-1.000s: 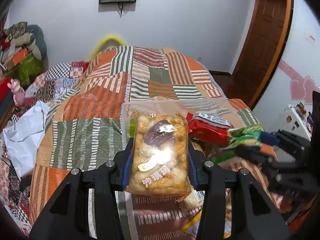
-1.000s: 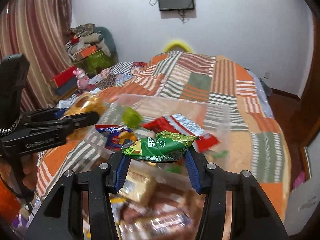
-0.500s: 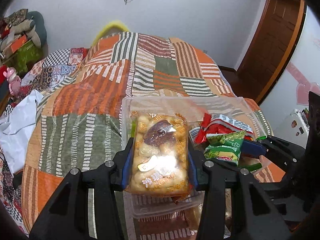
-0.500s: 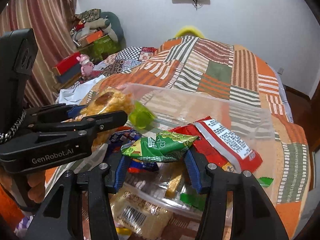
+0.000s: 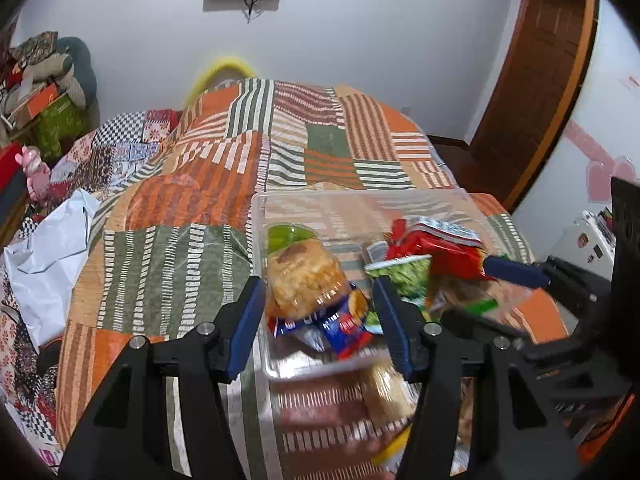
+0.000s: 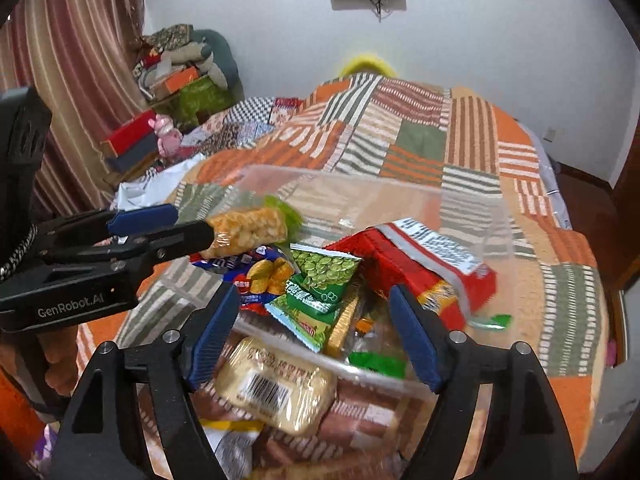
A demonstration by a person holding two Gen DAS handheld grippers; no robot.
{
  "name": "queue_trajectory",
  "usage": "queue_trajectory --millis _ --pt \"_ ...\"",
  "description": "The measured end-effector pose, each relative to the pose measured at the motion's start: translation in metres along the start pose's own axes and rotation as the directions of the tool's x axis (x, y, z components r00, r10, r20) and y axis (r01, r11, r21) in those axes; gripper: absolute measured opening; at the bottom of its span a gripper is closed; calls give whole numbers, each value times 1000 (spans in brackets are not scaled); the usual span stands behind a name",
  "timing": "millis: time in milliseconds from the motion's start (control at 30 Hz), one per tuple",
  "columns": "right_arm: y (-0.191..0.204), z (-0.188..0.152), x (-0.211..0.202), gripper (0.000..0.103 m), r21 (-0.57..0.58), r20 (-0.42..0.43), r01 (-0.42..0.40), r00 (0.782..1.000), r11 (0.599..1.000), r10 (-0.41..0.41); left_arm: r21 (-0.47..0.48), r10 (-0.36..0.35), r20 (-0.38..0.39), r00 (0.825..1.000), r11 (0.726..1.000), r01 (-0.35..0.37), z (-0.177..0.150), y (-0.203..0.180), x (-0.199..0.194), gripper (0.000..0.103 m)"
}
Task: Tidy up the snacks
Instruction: 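Lower the puffed-snack bag and green pea packet into the clear box, open both, then grasp the yellow fries bag with the left tool while the right tool grasps the orange candy bag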
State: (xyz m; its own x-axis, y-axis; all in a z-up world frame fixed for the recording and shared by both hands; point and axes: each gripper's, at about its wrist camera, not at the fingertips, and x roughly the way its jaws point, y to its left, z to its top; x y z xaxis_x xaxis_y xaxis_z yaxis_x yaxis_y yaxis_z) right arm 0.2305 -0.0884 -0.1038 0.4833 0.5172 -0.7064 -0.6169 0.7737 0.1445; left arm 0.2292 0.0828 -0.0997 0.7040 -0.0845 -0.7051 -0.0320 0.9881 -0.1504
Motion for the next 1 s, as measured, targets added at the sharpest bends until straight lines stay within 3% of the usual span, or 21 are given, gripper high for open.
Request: queue_trajectory --millis 167,433,800,1000 --pt "4 -7 -29 83 -21 44 29 999 999 -28 32 -11 25 1000 999 10 -14 -11 -29 71" --pt "1 -38 -55 84 15 47 38 998 999 -39 43 -39 -1 999 998 39 -48 -24 -54 78" --pt "-7 -96 -69 84 100 -32 40 999 994 -37 79 -40 -82 996 996 47 -99 -47 -43 84" --pt "-1 -127 -64 84 120 -87 30 996 992 -19 77 -71 -142 987 994 83 -107 -64 -21 84"
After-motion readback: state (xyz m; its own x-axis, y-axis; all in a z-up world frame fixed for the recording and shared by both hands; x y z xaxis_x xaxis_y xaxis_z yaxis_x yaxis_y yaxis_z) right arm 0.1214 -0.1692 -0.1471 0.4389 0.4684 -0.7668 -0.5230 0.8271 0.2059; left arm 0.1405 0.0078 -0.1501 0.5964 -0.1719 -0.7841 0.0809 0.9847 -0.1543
